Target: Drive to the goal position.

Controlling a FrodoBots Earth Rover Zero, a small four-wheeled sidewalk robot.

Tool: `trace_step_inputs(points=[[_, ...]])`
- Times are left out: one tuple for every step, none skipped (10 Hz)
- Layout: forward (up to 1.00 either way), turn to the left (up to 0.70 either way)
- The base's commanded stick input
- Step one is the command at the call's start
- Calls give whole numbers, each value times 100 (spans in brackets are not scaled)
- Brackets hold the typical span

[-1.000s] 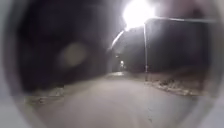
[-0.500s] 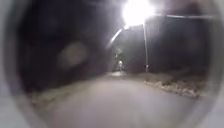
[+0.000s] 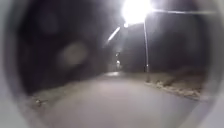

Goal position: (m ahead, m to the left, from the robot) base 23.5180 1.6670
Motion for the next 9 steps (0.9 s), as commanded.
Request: trace_step_inputs(points=[[85, 0], [85, 0], [85, 0], [85, 0], [85, 0], [85, 0], [85, 0], [85, 0], [85, 0]])
